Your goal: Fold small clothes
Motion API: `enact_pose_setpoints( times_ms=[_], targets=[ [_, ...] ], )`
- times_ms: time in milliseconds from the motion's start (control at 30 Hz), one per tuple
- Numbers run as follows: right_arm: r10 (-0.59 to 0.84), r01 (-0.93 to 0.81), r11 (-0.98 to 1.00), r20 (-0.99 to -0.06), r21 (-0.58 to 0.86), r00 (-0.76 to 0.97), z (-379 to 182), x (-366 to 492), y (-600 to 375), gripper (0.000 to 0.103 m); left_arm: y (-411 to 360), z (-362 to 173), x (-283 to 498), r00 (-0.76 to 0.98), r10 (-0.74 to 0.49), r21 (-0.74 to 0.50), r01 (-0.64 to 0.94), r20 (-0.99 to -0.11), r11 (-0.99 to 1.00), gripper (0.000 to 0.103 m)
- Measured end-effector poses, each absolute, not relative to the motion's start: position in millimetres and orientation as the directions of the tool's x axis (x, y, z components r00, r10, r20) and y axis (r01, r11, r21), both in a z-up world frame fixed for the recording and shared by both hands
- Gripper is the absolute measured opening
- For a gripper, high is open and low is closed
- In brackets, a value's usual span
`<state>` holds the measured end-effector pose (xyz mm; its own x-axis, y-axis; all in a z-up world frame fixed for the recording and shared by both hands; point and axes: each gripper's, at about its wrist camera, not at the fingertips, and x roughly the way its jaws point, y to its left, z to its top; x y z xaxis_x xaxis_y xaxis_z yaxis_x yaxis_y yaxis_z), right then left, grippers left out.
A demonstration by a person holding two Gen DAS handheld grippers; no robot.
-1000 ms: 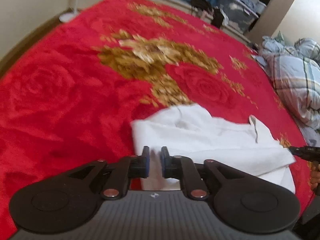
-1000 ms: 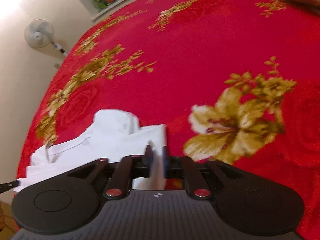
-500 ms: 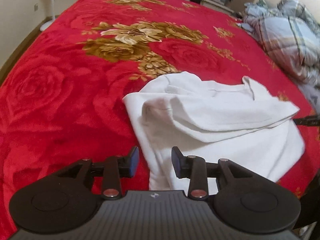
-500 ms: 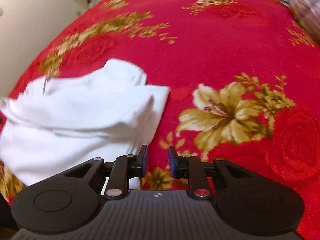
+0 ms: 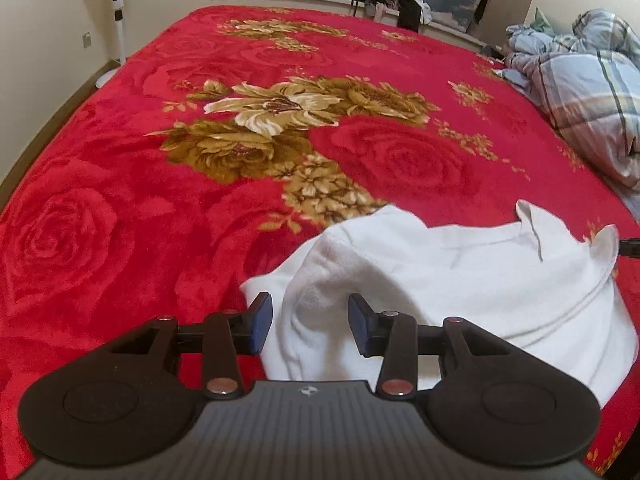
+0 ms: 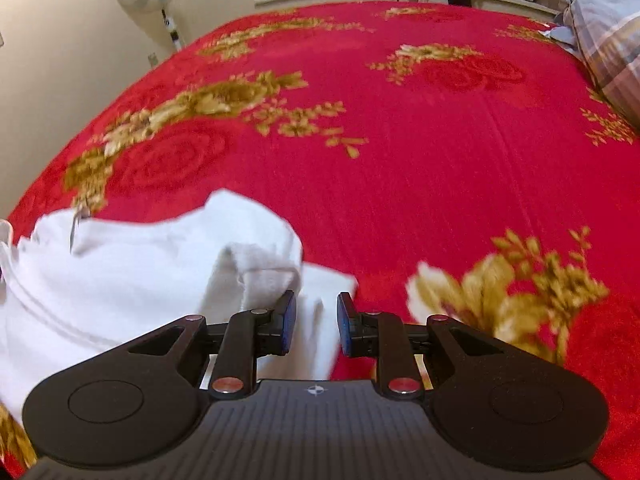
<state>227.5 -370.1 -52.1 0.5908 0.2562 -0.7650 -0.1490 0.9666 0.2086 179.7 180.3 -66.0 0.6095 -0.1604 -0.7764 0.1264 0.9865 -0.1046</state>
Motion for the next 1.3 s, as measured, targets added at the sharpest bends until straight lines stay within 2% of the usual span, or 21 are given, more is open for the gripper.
enact_pose_setpoints(
  times_ms=[200,400,467,500,533,633,700,767,900,967,1000,1100,1200,1300],
  targets=[
    [0.262,-0.099,0.962,-0.747,0.256,0.611,-52,248,-365,0.027,181,-70,187,0.616,-0.177,-0.115,0.14,-0.768,0.983,0.046],
    [0.307,-0.129,0.949,-0.746,0.288,0.591,-54,259,-358,0.027,182,-72,188,0.621,-0.196,-0.11,0.175,-0.759,0.978,0.044],
    [0.324,-0.149,0.944,-0.748,0.294,0.579,-55,261,-354,0.027,183,-71,187,0.624,-0.205,-0.109,0.189,-0.754,0.976,0.035],
    [0.324,-0.156,0.945,-0.751,0.288,0.576,-55,261,-352,0.027,184,-72,188,0.622,-0.214,-0.115,0.196,-0.753,0.974,0.025],
    [0.323,-0.161,0.946,-0.752,0.283,0.575,-54,262,-351,0.027,185,-71,188,0.617,-0.231,-0.127,0.208,-0.753,0.97,0.007],
    [0.317,-0.137,0.946,-0.74,0.295,0.593,-50,262,-356,0.027,192,-60,185,0.665,-0.256,-0.143,0.221,-0.702,0.965,0.003],
    [0.309,-0.109,0.945,-0.728,0.309,0.612,-48,262,-362,0.027,212,-56,190,0.687,-0.242,-0.243,0.097,-0.685,0.965,0.003],
    [0.288,-0.071,0.946,-0.722,0.316,0.629,-46,261,-371,0.027,222,-65,194,0.658,-0.21,-0.276,0.004,-0.723,0.961,0.003],
    [0.253,-0.002,0.945,-0.728,0.326,0.637,-46,257,-392,0.027,207,-71,195,0.617,-0.189,-0.199,0.054,-0.764,0.979,0.004],
    [0.268,0.003,0.937,-0.728,0.348,0.632,-45,253,-402,0.027,209,-71,195,0.609,-0.201,-0.221,0.043,-0.767,0.974,0.004],
    [0.292,-0.011,0.931,-0.727,0.364,0.622,-45,252,-405,0.028,210,-72,196,0.606,-0.205,-0.231,0.036,-0.769,0.972,0.005],
    [0.369,-0.096,0.919,-0.744,0.384,0.558,-46,247,-405,0.041,213,-73,197,0.599,-0.201,-0.237,0.02,-0.775,0.971,0.005],
    [0.394,-0.24,0.919,-0.768,0.313,0.505,-46,237,-390,0.042,212,-73,198,0.595,-0.196,-0.225,0.026,-0.779,0.974,0.005],
    [0.388,-0.286,0.917,-0.78,0.277,0.49,-48,235,-377,0.042,209,-74,198,0.592,-0.192,-0.218,0.027,-0.783,0.976,0.005]
  ],
)
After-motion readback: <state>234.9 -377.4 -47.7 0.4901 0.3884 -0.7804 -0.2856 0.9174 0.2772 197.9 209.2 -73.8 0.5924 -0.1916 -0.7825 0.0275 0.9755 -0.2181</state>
